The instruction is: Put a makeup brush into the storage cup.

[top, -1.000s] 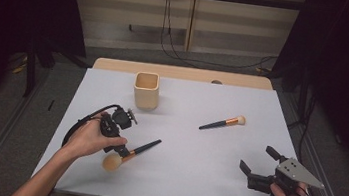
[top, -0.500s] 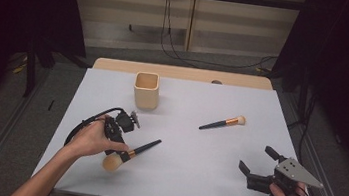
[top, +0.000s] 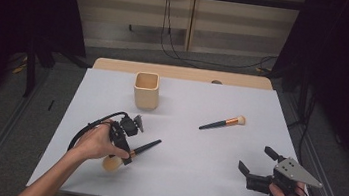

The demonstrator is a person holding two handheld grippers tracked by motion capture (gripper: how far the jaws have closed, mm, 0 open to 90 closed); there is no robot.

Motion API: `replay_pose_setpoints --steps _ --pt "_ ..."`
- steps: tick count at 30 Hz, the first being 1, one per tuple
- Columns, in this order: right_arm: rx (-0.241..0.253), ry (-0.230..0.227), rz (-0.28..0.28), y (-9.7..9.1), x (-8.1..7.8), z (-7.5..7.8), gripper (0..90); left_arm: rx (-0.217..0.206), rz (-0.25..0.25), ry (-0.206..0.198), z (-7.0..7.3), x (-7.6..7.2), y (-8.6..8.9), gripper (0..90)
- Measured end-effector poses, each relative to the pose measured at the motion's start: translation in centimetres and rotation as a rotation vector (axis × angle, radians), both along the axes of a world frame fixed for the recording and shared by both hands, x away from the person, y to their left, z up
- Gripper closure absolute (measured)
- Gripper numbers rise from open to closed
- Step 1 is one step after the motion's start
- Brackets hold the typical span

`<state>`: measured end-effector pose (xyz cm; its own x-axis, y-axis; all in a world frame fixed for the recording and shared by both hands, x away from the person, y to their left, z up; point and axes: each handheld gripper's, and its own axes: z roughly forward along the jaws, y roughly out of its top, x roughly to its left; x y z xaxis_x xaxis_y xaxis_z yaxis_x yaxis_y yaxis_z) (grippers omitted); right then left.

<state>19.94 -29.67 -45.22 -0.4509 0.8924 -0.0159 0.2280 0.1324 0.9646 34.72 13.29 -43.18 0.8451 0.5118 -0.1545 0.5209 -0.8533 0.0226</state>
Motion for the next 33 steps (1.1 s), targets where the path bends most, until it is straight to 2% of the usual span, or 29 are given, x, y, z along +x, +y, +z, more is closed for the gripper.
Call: replay_pose_setpoints --steps 3,4,5,8,9,11,13,14,18,19,20,26,33 --pt "-0.003 0.002 0.000 0.0 0.0 0.0 0.0 -0.010 0.012 -0.005 -0.1 0.0 -0.1 31.3" --pt "-0.005 0.006 0.001 0.0 0.0 -0.1 0.0 -0.016 0.004 0.006 -0.2 0.0 -0.2 33.9" --pt "-0.006 0.011 0.006 0.0 0.1 -0.1 0.0 0.000 -0.013 0.014 -0.3 -0.1 -0.3 35.5" --pt "-0.010 0.012 0.008 0.0 0.1 -0.1 0.0 0.006 -0.026 0.002 -0.5 -0.2 -0.5 38.8" --pt "-0.008 0.013 0.010 0.1 0.1 -0.1 0.0 0.003 -0.030 0.009 -0.6 -0.2 -0.5 42.0" --pt "-0.012 0.013 0.013 0.1 0.1 -0.1 0.0 -0.006 -0.015 0.006 -0.6 -0.1 -0.5 45.1" --pt "-0.014 0.014 0.014 0.1 0.1 -0.1 0.0 -0.001 -0.023 0.016 -0.8 -0.1 -0.6 47.2" --pt "-0.015 0.015 0.015 0.2 0.1 -0.1 0.0 0.003 -0.034 0.023 -0.9 -0.2 -0.6 52.5" --pt "-0.018 0.015 0.016 0.1 0.1 -0.2 0.0 0.004 -0.048 0.031 -0.9 -0.3 -0.6 53.3" --pt "-0.018 0.015 0.016 0.1 0.1 -0.2 0.0 0.007 -0.048 0.027 -0.9 -0.3 -0.6 53.3" --pt "-0.021 0.016 0.016 0.1 0.1 -0.2 0.0 0.013 -0.046 0.017 -0.9 -0.3 -0.6 57.6" --pt "-0.026 0.017 0.015 0.2 0.1 -0.2 0.0 0.024 -0.058 -0.004 -1.0 -0.4 -0.7 61.8" --pt "-0.031 0.018 0.007 0.1 0.1 -0.2 0.0 0.067 -0.070 -0.040 -1.0 -0.8 -1.3 65.9"
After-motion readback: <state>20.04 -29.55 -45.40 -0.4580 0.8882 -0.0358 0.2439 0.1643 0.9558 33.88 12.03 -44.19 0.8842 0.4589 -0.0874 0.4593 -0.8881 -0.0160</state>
